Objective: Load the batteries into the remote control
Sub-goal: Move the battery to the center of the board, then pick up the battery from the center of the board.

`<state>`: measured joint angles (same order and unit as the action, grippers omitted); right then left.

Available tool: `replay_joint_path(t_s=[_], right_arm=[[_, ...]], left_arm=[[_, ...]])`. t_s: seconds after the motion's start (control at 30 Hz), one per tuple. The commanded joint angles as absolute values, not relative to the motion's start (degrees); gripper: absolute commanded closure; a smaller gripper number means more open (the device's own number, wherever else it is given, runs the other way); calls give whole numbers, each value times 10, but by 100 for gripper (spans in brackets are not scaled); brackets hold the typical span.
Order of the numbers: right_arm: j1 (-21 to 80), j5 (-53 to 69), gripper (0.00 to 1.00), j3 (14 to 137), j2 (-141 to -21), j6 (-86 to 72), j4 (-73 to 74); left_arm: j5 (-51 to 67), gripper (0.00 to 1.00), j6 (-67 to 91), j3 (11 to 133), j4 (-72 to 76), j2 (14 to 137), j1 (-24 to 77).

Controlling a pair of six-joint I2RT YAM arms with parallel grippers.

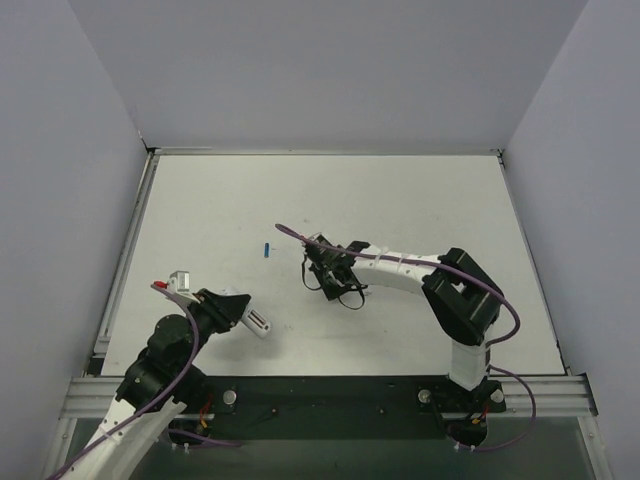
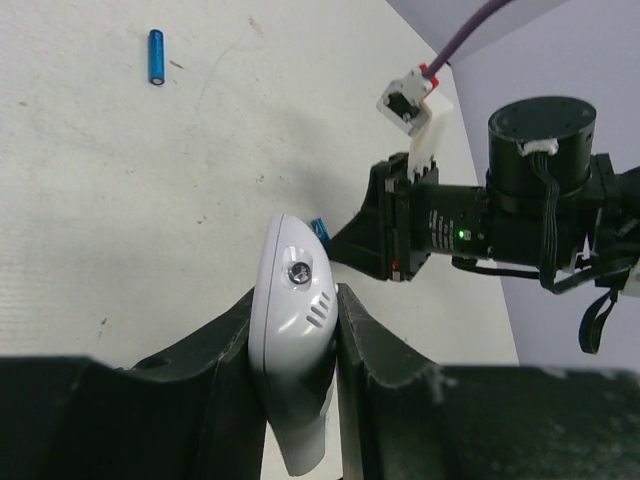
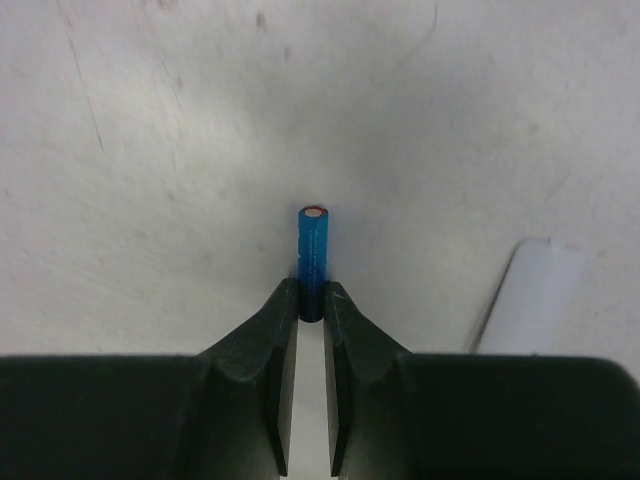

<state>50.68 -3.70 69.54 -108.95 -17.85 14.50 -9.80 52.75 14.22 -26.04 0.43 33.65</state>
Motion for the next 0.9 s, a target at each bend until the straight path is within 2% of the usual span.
replay_joint_path(t_s=[0.0, 0.13, 0.47, 0.87], right_arm=[[515, 18, 99, 609, -1035, -184, 230], [527, 18, 96, 547, -1002, -194, 231], [549, -16, 84, 521, -984, -211, 241], [571, -64, 83, 514, -974, -220, 245]], left_arm=[[-73, 100, 543, 137, -164, -2, 335], [-62, 100, 545, 132, -132, 32, 335], [-45, 100, 545, 132, -104, 62, 335], [-34, 100, 576, 97, -57, 59, 334]])
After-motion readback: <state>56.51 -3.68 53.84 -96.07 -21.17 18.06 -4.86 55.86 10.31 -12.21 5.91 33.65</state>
